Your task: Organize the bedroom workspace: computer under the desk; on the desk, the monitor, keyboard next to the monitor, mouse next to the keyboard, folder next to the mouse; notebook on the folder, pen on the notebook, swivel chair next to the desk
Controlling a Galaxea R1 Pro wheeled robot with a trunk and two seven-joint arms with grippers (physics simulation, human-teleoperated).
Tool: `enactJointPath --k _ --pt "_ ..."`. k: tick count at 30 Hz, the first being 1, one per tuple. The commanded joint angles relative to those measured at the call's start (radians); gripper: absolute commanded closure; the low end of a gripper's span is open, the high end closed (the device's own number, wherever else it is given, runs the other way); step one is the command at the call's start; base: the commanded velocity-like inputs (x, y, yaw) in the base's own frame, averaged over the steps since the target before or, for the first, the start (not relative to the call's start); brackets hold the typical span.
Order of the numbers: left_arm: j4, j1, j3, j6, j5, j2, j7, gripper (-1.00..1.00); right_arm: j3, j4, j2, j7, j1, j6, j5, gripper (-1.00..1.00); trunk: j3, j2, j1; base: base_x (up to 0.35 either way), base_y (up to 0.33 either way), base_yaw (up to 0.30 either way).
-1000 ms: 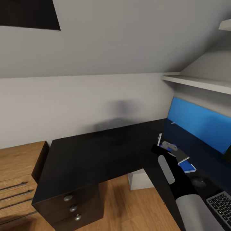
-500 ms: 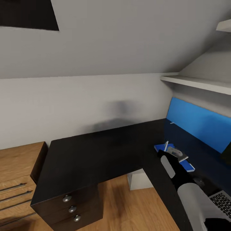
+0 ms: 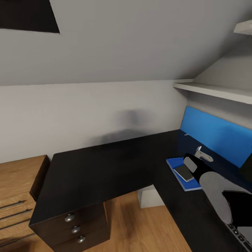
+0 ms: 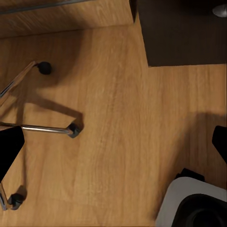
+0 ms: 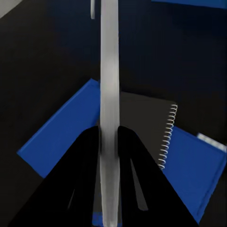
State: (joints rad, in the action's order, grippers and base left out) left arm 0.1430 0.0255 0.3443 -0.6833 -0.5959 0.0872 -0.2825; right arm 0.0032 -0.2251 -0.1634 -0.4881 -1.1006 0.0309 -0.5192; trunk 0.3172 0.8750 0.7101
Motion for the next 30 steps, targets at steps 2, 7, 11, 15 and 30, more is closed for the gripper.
enactJointPath --k 2,7,11,15,30 --pt "0.003 0.001 0.008 -0.001 -0.002 0.0 -0.009 -1.0 0.002 0.002 0.002 0.001 0.001 -0.001 -0.012 1.0 0.001 0.001 0.0 0.166 -0.262 0.0" --pt "0.003 0.001 0.008 -0.001 -0.002 0.0 -0.009 -1.0 0.003 0.004 0.005 0.003 0.002 0.002 -0.018 1.0 0.001 0.001 0.0 0.147 -0.191 0.0" --pt "0.003 0.001 0.007 -0.001 -0.002 0.0 -0.009 -1.0 0.003 0.005 0.006 0.002 0.003 0.004 -0.019 1.0 0.001 0.001 0.0 0.032 -0.041 0.0" --pt "0.004 0.001 0.007 -0.001 -0.002 0.0 -0.009 -1.0 0.003 0.009 0.008 0.003 0.004 0.004 -0.019 1.0 0.001 0.001 0.0 0.023 -0.011 0.0" --pt "0.006 0.001 0.007 -0.062 -0.001 0.0 -0.009 -1.0 0.003 0.042 -0.021 0.004 0.004 0.17 -0.25 1.0 0.001 0.001 0.0 0.124 -0.001 0.0"
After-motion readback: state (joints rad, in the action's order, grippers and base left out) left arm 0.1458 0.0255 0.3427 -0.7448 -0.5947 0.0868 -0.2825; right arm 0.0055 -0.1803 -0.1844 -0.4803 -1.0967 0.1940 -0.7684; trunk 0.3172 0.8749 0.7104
